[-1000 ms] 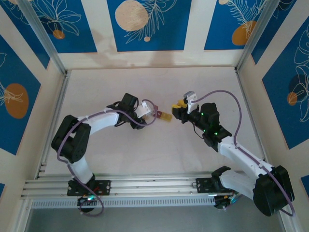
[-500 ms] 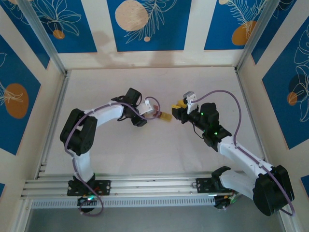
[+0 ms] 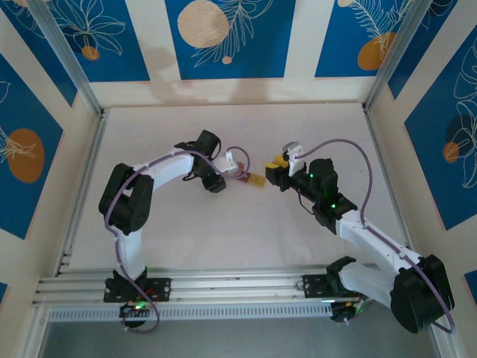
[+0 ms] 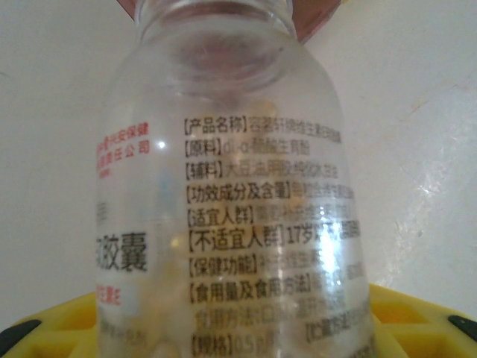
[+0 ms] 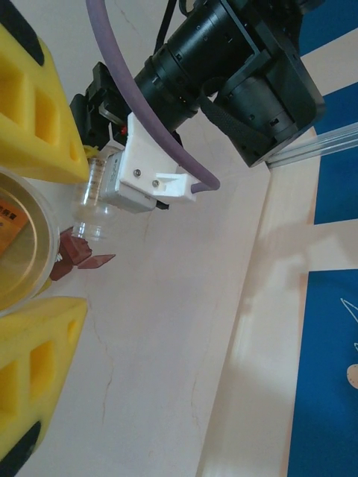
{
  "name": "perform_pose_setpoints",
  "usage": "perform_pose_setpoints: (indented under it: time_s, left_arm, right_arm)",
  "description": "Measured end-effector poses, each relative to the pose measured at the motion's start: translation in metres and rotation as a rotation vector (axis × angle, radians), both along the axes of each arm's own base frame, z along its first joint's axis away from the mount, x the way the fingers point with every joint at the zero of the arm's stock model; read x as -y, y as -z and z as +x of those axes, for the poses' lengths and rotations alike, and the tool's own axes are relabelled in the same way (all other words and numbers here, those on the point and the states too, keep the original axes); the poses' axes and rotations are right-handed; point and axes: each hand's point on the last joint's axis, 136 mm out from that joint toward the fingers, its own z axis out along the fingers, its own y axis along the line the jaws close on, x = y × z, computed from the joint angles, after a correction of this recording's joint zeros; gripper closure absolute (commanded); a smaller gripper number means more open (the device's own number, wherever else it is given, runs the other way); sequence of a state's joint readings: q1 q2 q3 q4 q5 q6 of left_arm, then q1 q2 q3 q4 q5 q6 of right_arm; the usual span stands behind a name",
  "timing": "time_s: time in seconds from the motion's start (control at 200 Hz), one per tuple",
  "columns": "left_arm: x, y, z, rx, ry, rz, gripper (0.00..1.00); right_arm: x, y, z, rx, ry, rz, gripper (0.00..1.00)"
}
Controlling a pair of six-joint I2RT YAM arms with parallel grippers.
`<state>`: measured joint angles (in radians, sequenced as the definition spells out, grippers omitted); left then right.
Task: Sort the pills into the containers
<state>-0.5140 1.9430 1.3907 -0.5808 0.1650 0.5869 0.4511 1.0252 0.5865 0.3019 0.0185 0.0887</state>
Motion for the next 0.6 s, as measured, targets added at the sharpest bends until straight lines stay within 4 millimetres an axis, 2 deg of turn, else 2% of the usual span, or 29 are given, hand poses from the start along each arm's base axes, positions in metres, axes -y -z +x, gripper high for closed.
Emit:
perform_pose_setpoints:
  time_s: [0.4, 0.6]
  left_arm:
    - [-0.0007, 0.0039, 0.0029, -0.029, 0.018, 0.036, 1.00]
    - [0.0003, -0.0006, 0.0055, -0.035, 0.020, 0.043, 1.00]
  right_arm:
    - [0.0001, 0.0008, -0.0002, -0.003, 0.000, -0.001, 1.00]
    - [0.0001, 0.0008, -0.0002, -0.003, 0.000, -0.001, 1.00]
